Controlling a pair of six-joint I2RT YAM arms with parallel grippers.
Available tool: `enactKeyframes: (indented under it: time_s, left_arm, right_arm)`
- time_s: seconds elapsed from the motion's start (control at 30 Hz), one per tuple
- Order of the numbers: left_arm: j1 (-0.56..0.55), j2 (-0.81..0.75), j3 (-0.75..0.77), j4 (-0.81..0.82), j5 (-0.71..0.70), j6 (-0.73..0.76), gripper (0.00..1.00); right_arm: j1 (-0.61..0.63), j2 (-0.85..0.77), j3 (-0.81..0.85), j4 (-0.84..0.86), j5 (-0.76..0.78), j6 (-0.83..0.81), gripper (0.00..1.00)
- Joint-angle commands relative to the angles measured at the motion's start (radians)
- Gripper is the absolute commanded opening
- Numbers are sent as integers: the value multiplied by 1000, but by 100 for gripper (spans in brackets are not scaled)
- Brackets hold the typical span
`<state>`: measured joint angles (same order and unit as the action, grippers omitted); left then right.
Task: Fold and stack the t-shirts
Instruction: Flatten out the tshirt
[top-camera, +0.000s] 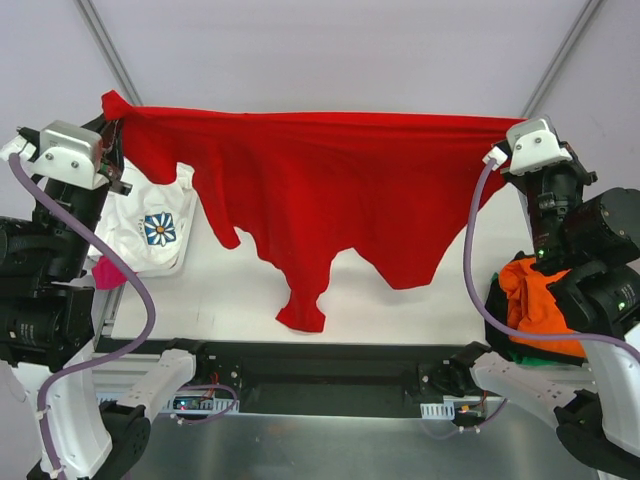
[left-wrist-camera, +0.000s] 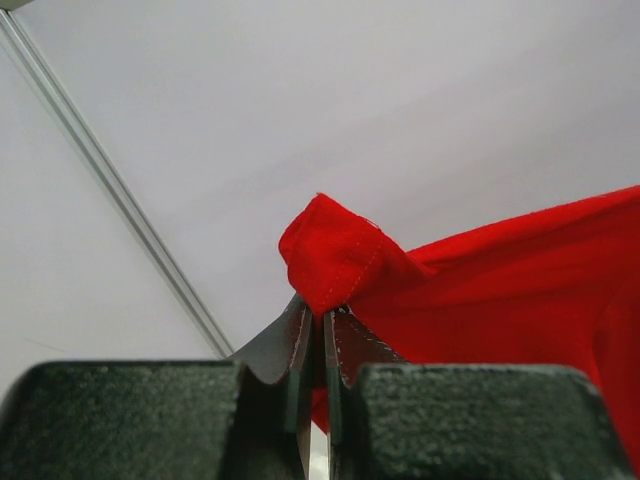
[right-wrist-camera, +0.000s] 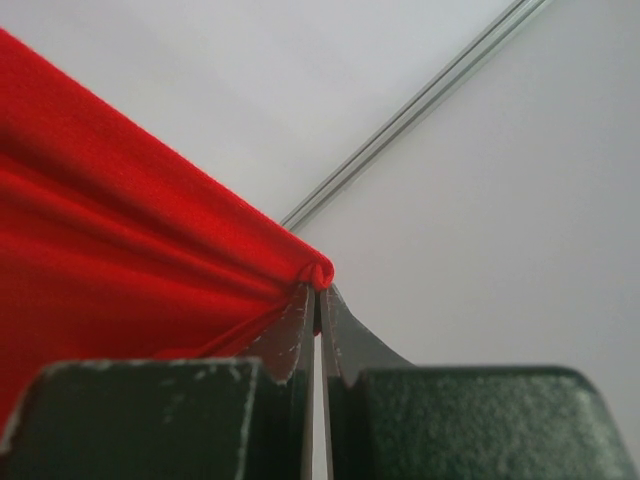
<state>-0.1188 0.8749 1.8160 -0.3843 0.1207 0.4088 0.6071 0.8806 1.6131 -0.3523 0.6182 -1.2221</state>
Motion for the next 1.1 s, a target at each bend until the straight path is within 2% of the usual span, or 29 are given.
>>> enactKeyframes:
  time_s: [0.0, 0.3, 0.53, 0.8, 1.07]
  left_arm:
    - [18, 4, 32, 96, -164, -36, 0]
    - [18, 79, 150, 78, -75, -169, 0]
    - [18, 118, 209, 68, 16, -303, 0]
    - [18, 79, 157, 67, 28, -288, 0]
    - [18, 36, 2, 70, -7, -203, 0]
  right_arm:
    - [-44, -14, 53, -42, 210, 12, 1]
    - [-43, 29, 140, -151, 150, 117, 1]
    - [-43, 47, 142, -160, 149, 131, 1]
    - [-44, 26, 126, -160, 158, 127, 1]
    - [-44, 24, 58, -151, 172, 115, 1]
